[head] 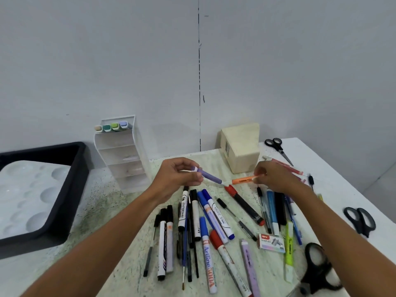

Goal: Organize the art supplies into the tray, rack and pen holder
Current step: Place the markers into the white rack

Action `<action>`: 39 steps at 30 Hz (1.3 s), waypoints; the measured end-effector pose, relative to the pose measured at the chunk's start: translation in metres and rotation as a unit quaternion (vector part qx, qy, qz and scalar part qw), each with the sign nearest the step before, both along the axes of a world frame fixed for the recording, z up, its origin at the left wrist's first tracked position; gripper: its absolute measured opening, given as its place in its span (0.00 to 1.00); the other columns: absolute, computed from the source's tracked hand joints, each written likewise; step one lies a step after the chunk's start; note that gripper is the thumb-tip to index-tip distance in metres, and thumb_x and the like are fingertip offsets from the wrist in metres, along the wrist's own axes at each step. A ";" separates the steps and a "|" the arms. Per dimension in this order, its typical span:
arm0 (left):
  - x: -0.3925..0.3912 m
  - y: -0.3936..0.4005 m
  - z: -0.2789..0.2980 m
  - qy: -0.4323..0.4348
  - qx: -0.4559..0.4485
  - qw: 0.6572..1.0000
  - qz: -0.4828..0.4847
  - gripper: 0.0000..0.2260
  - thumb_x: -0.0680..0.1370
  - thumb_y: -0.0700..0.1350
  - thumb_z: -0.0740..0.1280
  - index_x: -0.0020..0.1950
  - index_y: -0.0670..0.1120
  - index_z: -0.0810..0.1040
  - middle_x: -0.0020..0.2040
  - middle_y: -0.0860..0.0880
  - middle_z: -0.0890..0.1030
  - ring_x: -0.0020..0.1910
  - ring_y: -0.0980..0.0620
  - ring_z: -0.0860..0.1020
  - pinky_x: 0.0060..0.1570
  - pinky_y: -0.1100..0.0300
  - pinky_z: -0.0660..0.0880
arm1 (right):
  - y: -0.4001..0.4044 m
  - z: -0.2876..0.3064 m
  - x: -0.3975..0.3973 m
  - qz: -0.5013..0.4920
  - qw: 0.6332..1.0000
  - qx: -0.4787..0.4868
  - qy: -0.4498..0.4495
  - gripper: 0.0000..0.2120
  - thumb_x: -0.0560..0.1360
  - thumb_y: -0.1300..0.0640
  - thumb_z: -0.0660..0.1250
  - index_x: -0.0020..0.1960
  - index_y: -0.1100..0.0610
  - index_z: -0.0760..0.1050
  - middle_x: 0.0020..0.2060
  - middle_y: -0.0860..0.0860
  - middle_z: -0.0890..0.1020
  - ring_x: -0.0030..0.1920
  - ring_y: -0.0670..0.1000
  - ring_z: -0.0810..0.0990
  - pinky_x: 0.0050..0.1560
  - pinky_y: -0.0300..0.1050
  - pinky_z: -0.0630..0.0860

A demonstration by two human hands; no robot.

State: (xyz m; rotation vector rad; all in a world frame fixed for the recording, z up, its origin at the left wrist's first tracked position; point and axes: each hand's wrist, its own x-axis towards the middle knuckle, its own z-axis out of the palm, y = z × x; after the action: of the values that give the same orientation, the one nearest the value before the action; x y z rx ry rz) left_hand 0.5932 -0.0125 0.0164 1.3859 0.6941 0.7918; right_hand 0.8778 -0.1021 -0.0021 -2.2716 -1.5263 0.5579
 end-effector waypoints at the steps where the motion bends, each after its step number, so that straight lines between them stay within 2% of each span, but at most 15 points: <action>1: -0.004 0.000 0.001 0.001 -0.004 1.000 -0.003 0.11 0.68 0.29 0.72 0.49 0.32 0.78 0.46 0.36 0.83 0.37 0.42 0.83 0.40 0.54 0.82 | 0.000 0.004 -0.004 0.003 0.998 0.033 0.047 0.07 0.71 0.59 0.73 0.43 0.53 0.75 0.41 0.50 0.77 0.40 0.49 0.75 0.38 0.42 0.69; 5: -0.021 -0.002 0.006 0.005 0.005 1.000 0.011 0.12 0.70 0.27 0.71 0.51 0.35 0.79 0.45 0.37 0.83 0.37 0.43 0.83 0.40 0.53 0.82 | 0.004 0.020 -0.036 0.001 0.955 0.168 0.243 0.09 0.70 0.68 0.73 0.48 0.60 0.79 0.35 0.52 0.78 0.29 0.45 0.76 0.30 0.32 0.68; 7: -0.031 -0.005 0.011 0.017 0.023 0.999 0.029 0.12 0.70 0.28 0.71 0.52 0.37 0.79 0.43 0.39 0.82 0.36 0.44 0.83 0.39 0.53 0.82 | 0.009 0.029 -0.055 -0.004 0.926 0.197 0.322 0.10 0.69 0.68 0.73 0.49 0.62 0.79 0.34 0.53 0.80 0.29 0.45 0.77 0.29 0.33 0.70; 11: -0.060 -0.006 0.026 0.058 0.101 0.991 0.070 0.09 0.70 0.32 0.73 0.47 0.42 0.81 0.37 0.47 0.83 0.34 0.51 0.81 0.31 0.58 0.80 | 0.027 0.050 -0.100 0.034 0.886 0.229 0.401 0.05 0.70 0.66 0.73 0.44 0.60 0.81 0.29 0.49 0.79 0.31 0.46 0.74 0.31 0.37 0.71; 14: -0.087 -0.011 0.040 0.066 0.159 0.976 0.136 0.09 0.70 0.34 0.74 0.45 0.46 0.82 0.34 0.51 0.83 0.32 0.55 0.79 0.29 0.60 0.78 | 0.039 0.069 -0.136 0.074 0.854 0.260 0.444 0.05 0.71 0.66 0.72 0.47 0.61 0.81 0.33 0.52 0.82 0.33 0.49 0.78 0.33 0.40 0.74; 19: -0.126 -0.019 0.069 0.022 0.267 0.931 0.248 0.09 0.70 0.34 0.75 0.42 0.47 0.81 0.29 0.54 0.78 0.26 0.57 0.71 0.27 0.67 0.69 | 0.052 0.100 -0.186 0.137 0.826 0.363 0.410 0.07 0.69 0.68 0.73 0.47 0.64 0.79 0.34 0.53 0.83 0.33 0.49 0.79 0.34 0.39 0.75; 21: -0.137 -0.022 0.082 0.010 0.330 0.909 0.255 0.07 0.71 0.34 0.74 0.42 0.44 0.80 0.26 0.58 0.77 0.23 0.54 0.66 0.25 0.66 0.65 | 0.055 0.109 -0.201 0.157 0.818 0.402 0.381 0.07 0.69 0.68 0.74 0.44 0.61 0.79 0.36 0.53 0.82 0.34 0.48 0.79 0.36 0.39 0.75; 23: -0.145 -0.022 0.092 -0.002 0.385 0.887 0.254 0.04 0.72 0.32 0.72 0.43 0.39 0.79 0.27 0.61 0.78 0.23 0.48 0.61 0.24 0.64 0.62 | 0.058 0.115 -0.214 0.177 0.807 0.430 0.364 0.08 0.69 0.68 0.73 0.42 0.58 0.77 0.36 0.47 0.82 0.35 0.46 0.79 0.37 0.43 0.75; 25: -0.148 -0.018 0.096 -0.003 0.406 0.875 0.264 0.03 0.73 0.33 0.72 0.44 0.39 0.79 0.31 0.60 0.81 0.22 0.47 0.62 0.23 0.62 0.62 | 0.061 0.118 -0.222 0.191 0.800 0.450 0.347 0.08 0.70 0.67 0.73 0.42 0.57 0.76 0.35 0.44 0.82 0.36 0.47 0.80 0.39 0.49 0.75; 27: -0.148 -0.011 0.096 0.009 0.406 0.867 0.289 0.04 0.72 0.34 0.73 0.44 0.40 0.80 0.32 0.61 0.82 0.22 0.44 0.68 0.22 0.58 0.66 | 0.065 0.118 -0.228 0.191 0.804 0.465 0.318 0.07 0.69 0.63 0.74 0.42 0.57 0.77 0.37 0.46 0.82 0.38 0.50 0.81 0.39 0.48 0.75; 30: -0.147 -0.004 0.096 0.019 0.402 0.857 0.323 0.05 0.71 0.37 0.74 0.45 0.43 0.81 0.33 0.56 0.83 0.22 0.49 0.75 0.25 0.61 0.71 | 0.071 0.115 -0.236 0.194 0.815 0.474 0.272 0.07 0.68 0.58 0.75 0.43 0.53 0.78 0.41 0.52 0.83 0.38 0.50 0.80 0.38 0.44 0.75; 32: -0.145 0.000 0.095 0.028 0.415 0.847 0.331 0.06 0.71 0.41 0.75 0.46 0.46 0.82 0.29 0.47 0.81 0.21 0.51 0.75 0.26 0.63 0.70 | 0.073 0.112 -0.239 0.199 0.820 0.475 0.251 0.07 0.69 0.61 0.75 0.43 0.55 0.78 0.41 0.52 0.82 0.38 0.47 0.79 0.37 0.40 0.75; 34: -0.144 0.005 0.092 0.049 0.440 0.837 0.323 0.07 0.70 0.43 0.75 0.47 0.48 0.83 0.25 0.44 0.79 0.20 0.48 0.74 0.25 0.64 0.69 | 0.076 0.110 -0.241 0.209 0.827 0.471 0.224 0.07 0.68 0.62 0.76 0.43 0.56 0.79 0.42 0.50 0.82 0.37 0.45 0.78 0.37 0.35 0.73; 37: -0.143 0.011 0.083 0.077 0.459 0.830 0.306 0.06 0.71 0.44 0.74 0.47 0.48 0.83 0.27 0.45 0.80 0.20 0.49 0.74 0.26 0.66 0.69 | 0.082 0.105 -0.243 0.225 0.842 0.457 0.178 0.08 0.68 0.60 0.76 0.43 0.51 0.79 0.42 0.48 0.80 0.37 0.44 0.78 0.37 0.32 0.71; 39: -0.143 0.017 0.076 0.098 0.468 0.824 0.305 0.07 0.71 0.44 0.75 0.47 0.46 0.84 0.23 0.50 0.77 0.19 0.52 0.73 0.28 0.70 0.68 | 0.086 0.101 -0.244 0.228 0.856 0.440 0.148 0.08 0.69 0.58 0.76 0.45 0.50 0.81 0.42 0.48 0.79 0.37 0.44 0.78 0.37 0.36 0.72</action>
State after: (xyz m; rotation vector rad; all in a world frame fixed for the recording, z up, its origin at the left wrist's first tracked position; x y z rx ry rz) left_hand 0.4505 0.0043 0.0923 2.1868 0.9915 1.6624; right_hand 0.6342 -0.0156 0.0985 -1.0907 -1.6766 0.2129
